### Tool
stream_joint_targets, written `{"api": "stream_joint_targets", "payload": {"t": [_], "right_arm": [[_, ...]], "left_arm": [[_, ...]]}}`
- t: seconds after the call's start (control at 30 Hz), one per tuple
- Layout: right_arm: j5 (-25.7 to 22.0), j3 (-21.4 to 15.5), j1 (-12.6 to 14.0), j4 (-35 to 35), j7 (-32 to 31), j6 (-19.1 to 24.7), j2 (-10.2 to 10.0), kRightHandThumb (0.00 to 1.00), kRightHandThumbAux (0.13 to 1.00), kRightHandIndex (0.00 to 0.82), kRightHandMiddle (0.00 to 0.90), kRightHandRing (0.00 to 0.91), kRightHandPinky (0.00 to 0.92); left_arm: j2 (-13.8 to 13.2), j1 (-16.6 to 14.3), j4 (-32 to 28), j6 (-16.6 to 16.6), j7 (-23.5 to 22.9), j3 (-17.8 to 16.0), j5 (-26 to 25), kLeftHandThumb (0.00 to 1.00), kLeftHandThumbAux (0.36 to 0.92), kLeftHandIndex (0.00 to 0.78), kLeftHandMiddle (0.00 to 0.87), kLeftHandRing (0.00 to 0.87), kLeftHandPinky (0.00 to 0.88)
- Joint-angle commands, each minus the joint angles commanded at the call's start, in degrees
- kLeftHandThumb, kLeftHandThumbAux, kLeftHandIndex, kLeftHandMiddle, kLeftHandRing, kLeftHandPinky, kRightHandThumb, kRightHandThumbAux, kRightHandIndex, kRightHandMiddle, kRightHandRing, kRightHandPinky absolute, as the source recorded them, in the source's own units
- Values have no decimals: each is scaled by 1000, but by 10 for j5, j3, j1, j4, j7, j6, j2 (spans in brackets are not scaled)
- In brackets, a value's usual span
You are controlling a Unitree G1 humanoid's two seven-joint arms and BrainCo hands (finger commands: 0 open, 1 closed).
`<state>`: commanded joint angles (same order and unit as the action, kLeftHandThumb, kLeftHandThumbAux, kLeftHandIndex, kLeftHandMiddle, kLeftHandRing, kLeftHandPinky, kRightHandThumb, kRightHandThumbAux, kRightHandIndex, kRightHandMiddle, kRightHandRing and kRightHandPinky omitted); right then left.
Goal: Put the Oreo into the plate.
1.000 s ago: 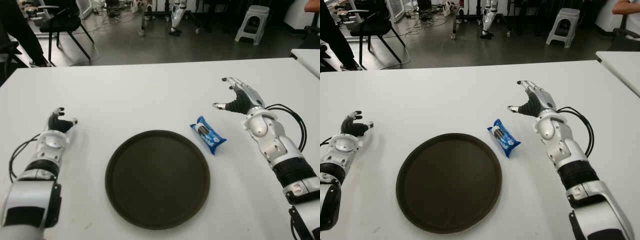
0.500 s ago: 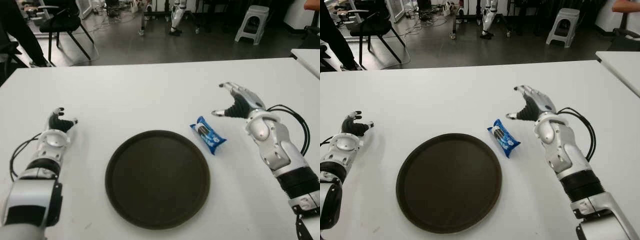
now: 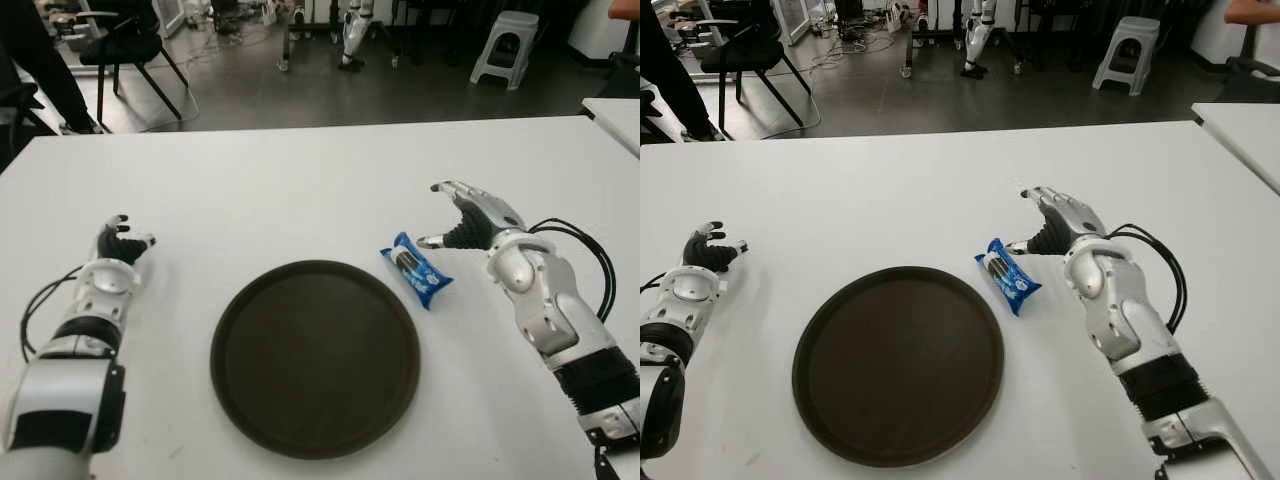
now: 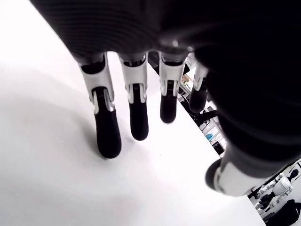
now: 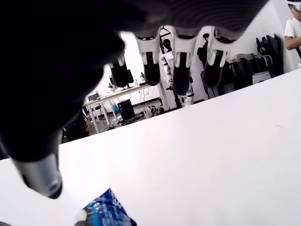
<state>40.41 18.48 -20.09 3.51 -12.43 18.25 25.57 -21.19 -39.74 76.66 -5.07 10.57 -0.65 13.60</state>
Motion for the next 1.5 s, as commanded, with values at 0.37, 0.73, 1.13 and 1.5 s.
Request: {"api": "stream_joint_targets", "payload": {"t": [0.37,0.73,1.13,1.5], "right_arm": [[46,23,24,-68,-33,43,-1,70,587,0,54,75,97],[97,58,23,-92,-91,91,-9,30,585,0,9,36,84],[113,73,11,-33,-85,81,-27,1,564,0,0,36,114],[128,96,-22,41,-107,103,-44,0,515,0,0,24,114]], "left_arm": [[-2,1,1,-2,-6,-5,-4,223,700,54,146,185,199],[-3,0,2,4,-4,2,3,225,689,42,130,166,176],[0,-2,1,7,-6,-1,-1,225,688,39,122,162,188],[2,-2,1,5,1,0,1,253,702,43,116,151,172]]}}
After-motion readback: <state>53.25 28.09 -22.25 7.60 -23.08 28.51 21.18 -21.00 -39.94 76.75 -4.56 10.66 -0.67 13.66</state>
